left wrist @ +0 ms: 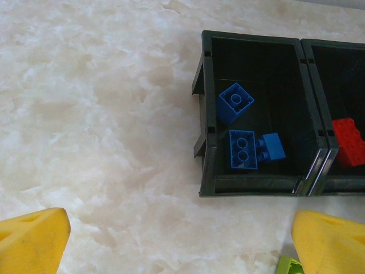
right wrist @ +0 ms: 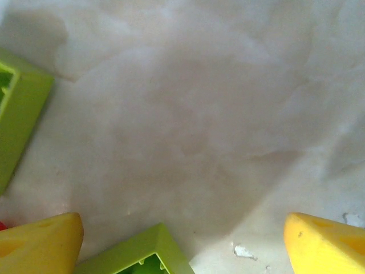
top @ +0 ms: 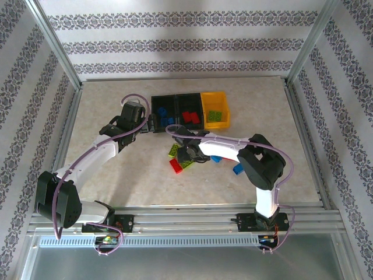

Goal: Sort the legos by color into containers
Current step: Rotate the lego at the center of the table, then pick up the lego from the center of the table.

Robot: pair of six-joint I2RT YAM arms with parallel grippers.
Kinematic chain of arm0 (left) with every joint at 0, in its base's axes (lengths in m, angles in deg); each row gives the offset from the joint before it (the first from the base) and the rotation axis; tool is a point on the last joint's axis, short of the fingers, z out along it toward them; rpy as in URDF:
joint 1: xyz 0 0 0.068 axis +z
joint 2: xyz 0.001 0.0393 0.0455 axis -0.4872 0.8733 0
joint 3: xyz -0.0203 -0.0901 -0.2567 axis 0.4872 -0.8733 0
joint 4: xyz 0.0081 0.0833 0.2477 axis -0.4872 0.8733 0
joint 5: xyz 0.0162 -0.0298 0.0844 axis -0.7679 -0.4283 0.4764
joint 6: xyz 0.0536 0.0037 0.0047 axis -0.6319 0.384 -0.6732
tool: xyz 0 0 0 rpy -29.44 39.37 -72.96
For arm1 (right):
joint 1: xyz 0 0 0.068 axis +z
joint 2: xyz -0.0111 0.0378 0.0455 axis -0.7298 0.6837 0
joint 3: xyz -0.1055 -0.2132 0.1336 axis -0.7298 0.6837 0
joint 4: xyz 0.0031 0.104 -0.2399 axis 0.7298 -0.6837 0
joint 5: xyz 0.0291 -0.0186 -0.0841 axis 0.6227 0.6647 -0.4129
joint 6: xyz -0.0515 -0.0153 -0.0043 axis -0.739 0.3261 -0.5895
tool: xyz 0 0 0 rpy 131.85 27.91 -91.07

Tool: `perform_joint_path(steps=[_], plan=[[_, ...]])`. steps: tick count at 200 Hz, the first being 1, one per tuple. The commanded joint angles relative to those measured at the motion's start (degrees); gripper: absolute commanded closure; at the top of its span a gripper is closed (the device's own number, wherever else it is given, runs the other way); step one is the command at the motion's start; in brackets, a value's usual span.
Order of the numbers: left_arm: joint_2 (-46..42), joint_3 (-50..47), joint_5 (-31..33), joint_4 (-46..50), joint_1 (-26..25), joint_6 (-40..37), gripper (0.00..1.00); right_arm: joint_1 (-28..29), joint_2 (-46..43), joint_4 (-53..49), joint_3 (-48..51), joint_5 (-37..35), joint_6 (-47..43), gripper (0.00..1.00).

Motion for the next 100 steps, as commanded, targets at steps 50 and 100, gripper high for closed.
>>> perform_joint_path(steps=[50, 100], plan=[[-0.57, -0.13, -0.63, -1.90, 0.81, 1.20, 0.00, 2.81, -3.29, -4.38, 3.04, 1.88, -0.30, 0.05], [0.03, -0.17, -1.07, -2.08, 0.81, 1.45, 0.00, 2.81, -3.73, -3.29, 5.60, 0.50, 0.94, 0.31]])
